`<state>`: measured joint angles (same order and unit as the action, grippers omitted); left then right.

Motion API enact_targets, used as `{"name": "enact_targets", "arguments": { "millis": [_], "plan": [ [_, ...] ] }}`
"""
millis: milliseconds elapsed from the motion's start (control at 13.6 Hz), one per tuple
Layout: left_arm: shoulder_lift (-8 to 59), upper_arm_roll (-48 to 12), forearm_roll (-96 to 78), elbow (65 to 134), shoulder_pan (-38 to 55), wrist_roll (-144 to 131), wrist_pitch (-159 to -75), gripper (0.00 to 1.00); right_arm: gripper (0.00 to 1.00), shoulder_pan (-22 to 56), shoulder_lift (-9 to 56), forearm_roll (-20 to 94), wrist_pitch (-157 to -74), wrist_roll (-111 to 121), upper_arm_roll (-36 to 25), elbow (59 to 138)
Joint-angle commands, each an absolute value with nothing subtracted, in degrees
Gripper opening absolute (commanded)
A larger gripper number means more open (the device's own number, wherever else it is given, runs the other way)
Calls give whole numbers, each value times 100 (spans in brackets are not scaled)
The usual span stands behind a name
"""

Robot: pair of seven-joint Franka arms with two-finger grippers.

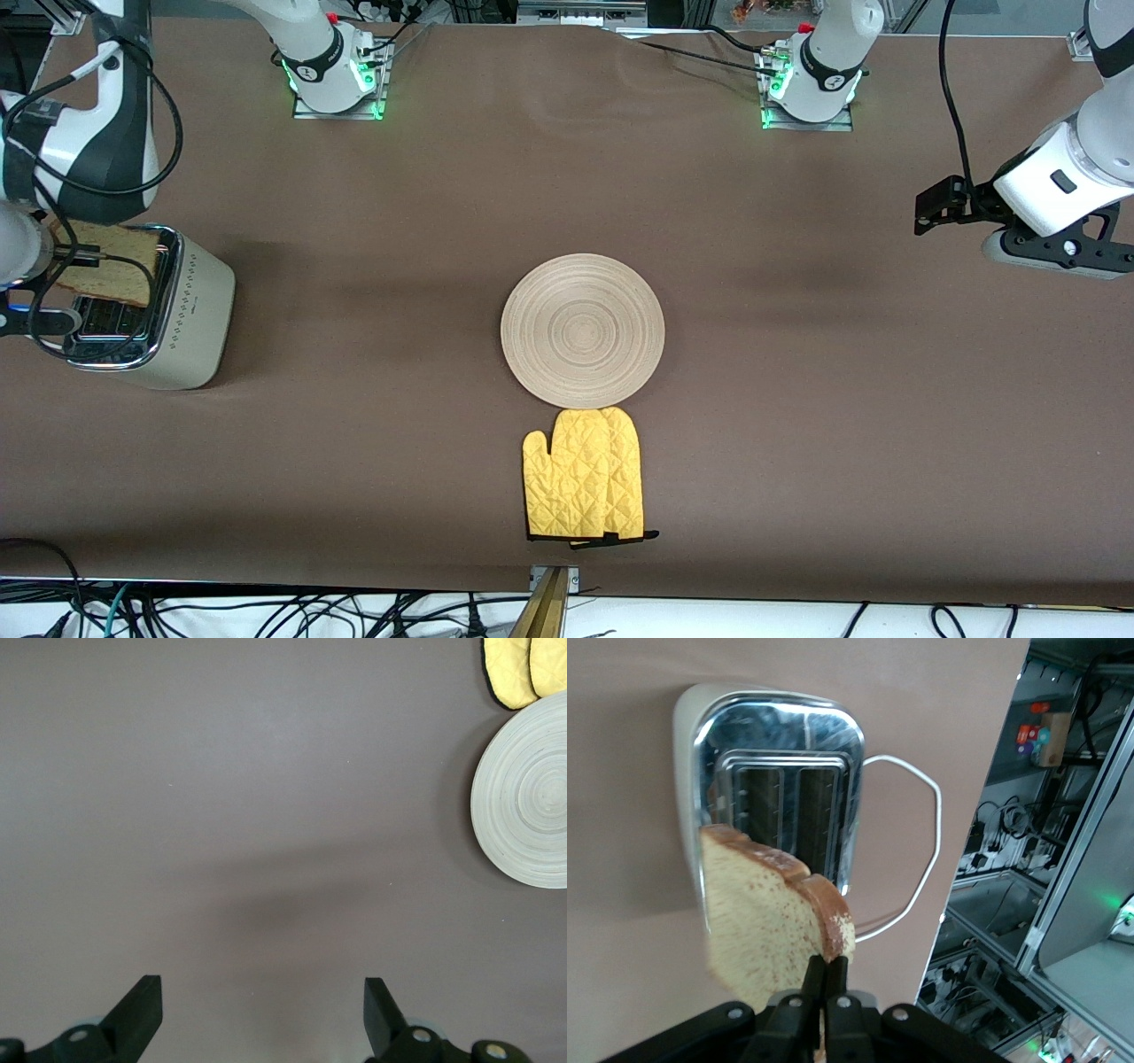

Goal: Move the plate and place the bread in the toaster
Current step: 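Lift the bread with the right gripper and carry it over the toaster, then lower the bread into the toaster slot with the right gripper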

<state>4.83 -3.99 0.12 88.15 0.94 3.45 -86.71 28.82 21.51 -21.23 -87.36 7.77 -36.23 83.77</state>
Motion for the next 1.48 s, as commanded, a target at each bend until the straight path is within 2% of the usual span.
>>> {"name": "enact_targets", "arguments": {
  "millis": [0,811,1402],
  "plan": [
    [563,-369,-79,8613,149,290,-8578,100,0,2743,2188,-2285,-9139,958,-3639,8595],
    [563,-369,-79,8622,141,290,-8578,100,0,2619,2276,-2408,-9483,949,-3639,9017],
    [563,-360,-88,8622,141,290,-8578,100,0,2602,2593,-2523,-10028,844,-3665,8956]
  ]
}}
